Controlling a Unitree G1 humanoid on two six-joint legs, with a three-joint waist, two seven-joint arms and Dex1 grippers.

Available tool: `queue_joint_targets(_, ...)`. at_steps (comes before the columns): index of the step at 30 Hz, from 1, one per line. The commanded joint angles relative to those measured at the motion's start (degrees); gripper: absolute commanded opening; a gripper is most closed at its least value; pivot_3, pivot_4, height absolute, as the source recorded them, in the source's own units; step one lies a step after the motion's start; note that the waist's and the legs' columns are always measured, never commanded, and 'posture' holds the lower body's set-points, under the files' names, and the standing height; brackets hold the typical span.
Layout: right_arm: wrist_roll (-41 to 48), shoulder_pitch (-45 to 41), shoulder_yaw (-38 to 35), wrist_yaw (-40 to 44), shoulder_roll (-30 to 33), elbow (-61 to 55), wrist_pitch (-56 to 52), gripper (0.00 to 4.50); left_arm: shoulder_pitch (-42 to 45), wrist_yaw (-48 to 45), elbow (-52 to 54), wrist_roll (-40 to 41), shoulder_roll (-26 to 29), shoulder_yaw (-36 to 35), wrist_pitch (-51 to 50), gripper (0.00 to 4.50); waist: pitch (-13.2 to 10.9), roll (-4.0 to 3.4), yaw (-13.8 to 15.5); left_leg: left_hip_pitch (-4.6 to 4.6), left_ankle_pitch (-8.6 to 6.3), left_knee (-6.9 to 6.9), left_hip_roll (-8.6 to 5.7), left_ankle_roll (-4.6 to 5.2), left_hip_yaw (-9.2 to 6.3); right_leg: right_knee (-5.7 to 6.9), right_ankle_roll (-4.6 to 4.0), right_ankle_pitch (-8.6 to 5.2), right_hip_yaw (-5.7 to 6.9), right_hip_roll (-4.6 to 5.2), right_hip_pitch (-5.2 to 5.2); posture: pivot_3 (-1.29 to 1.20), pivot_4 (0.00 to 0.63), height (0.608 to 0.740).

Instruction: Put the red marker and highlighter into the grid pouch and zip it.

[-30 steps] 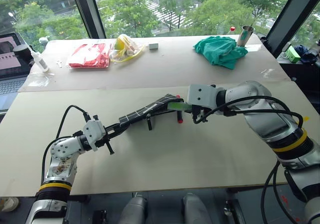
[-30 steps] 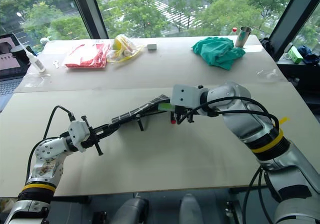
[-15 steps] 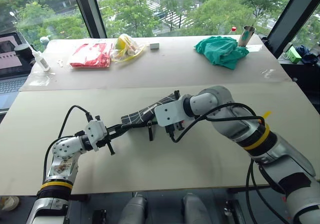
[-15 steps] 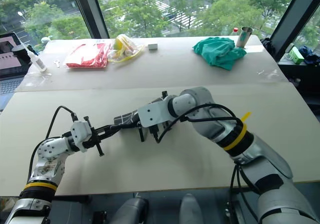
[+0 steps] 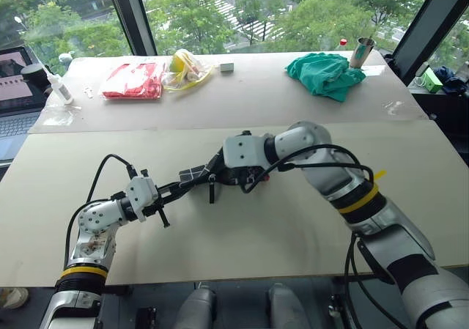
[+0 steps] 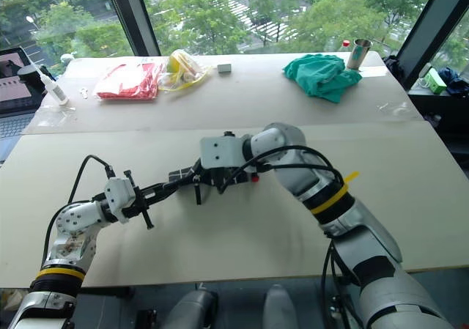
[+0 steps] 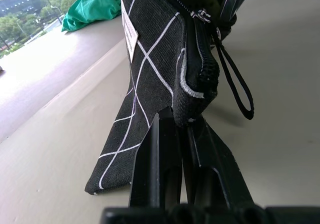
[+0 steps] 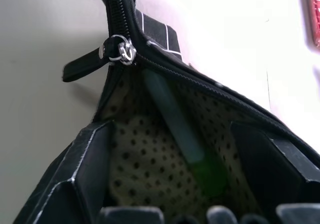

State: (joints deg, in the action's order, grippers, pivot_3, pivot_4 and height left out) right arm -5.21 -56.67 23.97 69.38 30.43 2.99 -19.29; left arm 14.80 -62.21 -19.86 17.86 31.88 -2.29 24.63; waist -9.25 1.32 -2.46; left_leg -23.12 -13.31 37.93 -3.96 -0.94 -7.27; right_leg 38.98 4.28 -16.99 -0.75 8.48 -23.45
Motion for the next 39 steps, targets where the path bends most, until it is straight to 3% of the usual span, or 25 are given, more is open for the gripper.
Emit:
queue_joint_targets(1,10.03,-0.68,-9.61,7.16,5.28,-1.52,-0.5,3.96,0.64,2.74,1.19,2.19,1.99,-3.97,-4.84,0.0,0.0,0.0,-0.02,0.0,-0.03,-0.01,0.0,0.05,0.0,0.0,0.0,0.0,0.01,0.0,0.0,0.0,0.15,0.74)
queue_joint_targets(6,18.58,4.25,-17.45,6.61,8.56,-2.1,-10.99,3.96,-1.42,3.02,4.29,6.41,5.12,-8.65,-12.3,0.0,0.0,0.0,-0.46,0.03,-0.17,-0.04,0.06,0.3,0.01,0.01,0.0,0.0,0.01,-0.03,0.01,0.0,0.15,0.74)
queue_joint_targets(9,14.57,8.0,-18.53,-6.72,5.95,-0.03,-20.34,3.96,-5.83,0.97,8.55,9.06,7.47,-11.29,-15.34,0.0,0.0,0.0,-1.25,0.09,-0.17,-0.1,0.08,0.28,0.05,0.06,0.0,0.0,-0.05,-0.02,-0.02,0.0,0.15,0.74)
queue_joint_targets(14,15.72,11.48,-22.41,-25.5,-6.52,-4.8,-43.74,3.96,-10.61,0.64,13.01,11.24,8.62,-14.19,-18.26,0.0,0.0,0.0,-1.37,-0.07,-0.14,-0.15,0.12,0.23,0.09,0.19,-0.01,0.01,-0.12,-0.03,-0.31,0.0,0.15,0.74)
queue_joint_targets(21,13.66,10.09,-24.31,-41.03,-15.47,-6.75,-55.5,3.96,-11.97,0.67,15.43,10.68,7.86,-13.61,-19.58,0.0,0.0,-0.01,-0.91,-0.36,0.05,-0.09,0.02,-0.09,0.14,0.31,-0.04,0.02,-0.26,0.04,-0.67,0.0,0.15,0.74)
queue_joint_targets(30,10.67,9.65,-17.29,-48.11,-16.23,-6.1,-51.28,3.96,-12.7,0.87,16.69,10.43,6.87,-13.05,-20.04,0.0,0.0,-0.02,-1.47,-0.35,0.02,-0.1,0.04,-0.04,0.17,0.33,-0.04,0.02,-0.26,0.03,-0.7,0.0,0.15,0.74)
queue_joint_targets(39,10.38,8.24,-15.47,-51.2,-20.21,-2.28,-48.15,3.96,-13.21,1.25,17.09,9.62,5.74,-12.46,-19.45,0.0,0.0,-0.02,-1.54,-0.34,0.03,-0.11,0.05,-0.06,0.17,0.37,-0.04,0.02,-0.25,0.02,-0.7,0.0,0.15,0.74)
